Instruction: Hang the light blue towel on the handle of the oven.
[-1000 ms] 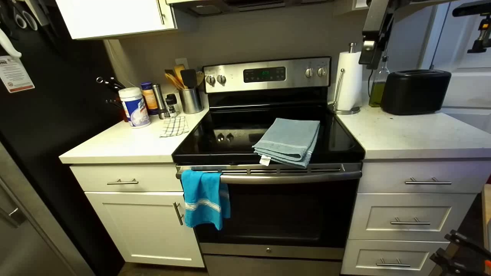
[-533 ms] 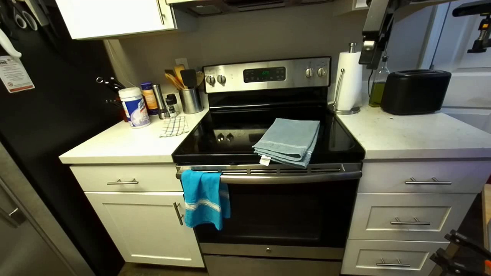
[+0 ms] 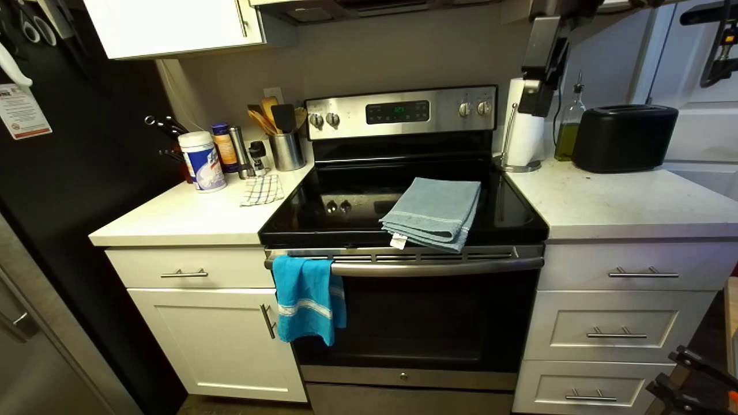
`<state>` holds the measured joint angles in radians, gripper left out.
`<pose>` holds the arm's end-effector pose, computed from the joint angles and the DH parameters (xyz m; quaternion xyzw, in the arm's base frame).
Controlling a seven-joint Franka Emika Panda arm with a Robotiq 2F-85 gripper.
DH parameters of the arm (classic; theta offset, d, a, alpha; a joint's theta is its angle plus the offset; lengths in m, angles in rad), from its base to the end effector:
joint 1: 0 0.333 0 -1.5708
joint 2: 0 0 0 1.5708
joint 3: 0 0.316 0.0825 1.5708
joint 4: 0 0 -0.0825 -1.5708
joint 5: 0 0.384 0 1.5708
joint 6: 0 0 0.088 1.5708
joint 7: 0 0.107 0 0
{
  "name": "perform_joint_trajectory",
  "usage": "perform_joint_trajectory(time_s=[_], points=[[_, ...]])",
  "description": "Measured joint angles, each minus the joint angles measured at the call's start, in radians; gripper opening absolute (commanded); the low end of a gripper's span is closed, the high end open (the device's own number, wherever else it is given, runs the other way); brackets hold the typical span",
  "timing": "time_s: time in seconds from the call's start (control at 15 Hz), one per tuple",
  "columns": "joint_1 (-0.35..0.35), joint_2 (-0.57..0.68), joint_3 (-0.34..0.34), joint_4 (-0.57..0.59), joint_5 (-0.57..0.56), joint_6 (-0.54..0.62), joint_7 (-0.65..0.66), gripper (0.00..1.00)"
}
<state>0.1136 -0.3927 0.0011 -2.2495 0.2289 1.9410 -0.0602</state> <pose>0.4395 0.0662 0.5298 -0.9920 -0.0500 -0.0389 0.1090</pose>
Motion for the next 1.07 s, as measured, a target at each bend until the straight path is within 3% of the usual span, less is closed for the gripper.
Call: perform_joint_trajectory(time_s=[0.4, 1.07], points=[[-0.001, 0.176, 0.085, 0.053, -0.069, 0.113, 0.110, 1.00], [0.002, 0.341, 0.163, 0.124, -0.454, 0.118, 0.506, 1.00]])
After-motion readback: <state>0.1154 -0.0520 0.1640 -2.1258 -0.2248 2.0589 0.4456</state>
